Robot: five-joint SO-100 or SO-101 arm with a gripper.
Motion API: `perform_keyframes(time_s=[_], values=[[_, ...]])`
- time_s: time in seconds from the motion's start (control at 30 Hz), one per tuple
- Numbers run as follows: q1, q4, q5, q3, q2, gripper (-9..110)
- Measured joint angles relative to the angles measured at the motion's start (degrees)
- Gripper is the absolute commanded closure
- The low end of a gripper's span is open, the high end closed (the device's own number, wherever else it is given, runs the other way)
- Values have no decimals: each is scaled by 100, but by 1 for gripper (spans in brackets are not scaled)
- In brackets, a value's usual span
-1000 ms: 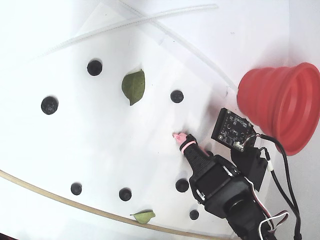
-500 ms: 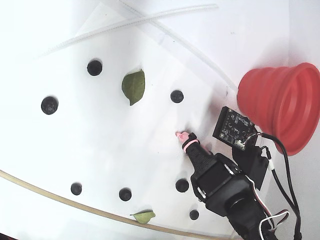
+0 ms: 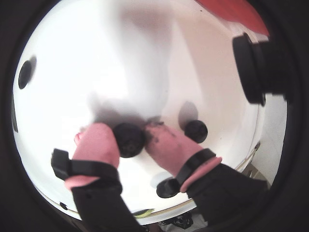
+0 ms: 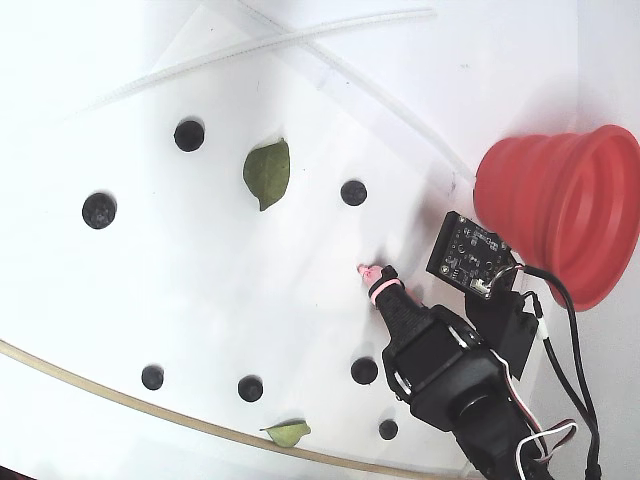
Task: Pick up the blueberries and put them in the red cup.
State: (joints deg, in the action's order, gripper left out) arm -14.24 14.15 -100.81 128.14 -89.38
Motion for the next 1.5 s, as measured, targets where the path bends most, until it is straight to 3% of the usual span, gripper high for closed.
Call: perform_keyframes(time_s=[1.5], values=[[79,-2101,62,352,-1767,90]])
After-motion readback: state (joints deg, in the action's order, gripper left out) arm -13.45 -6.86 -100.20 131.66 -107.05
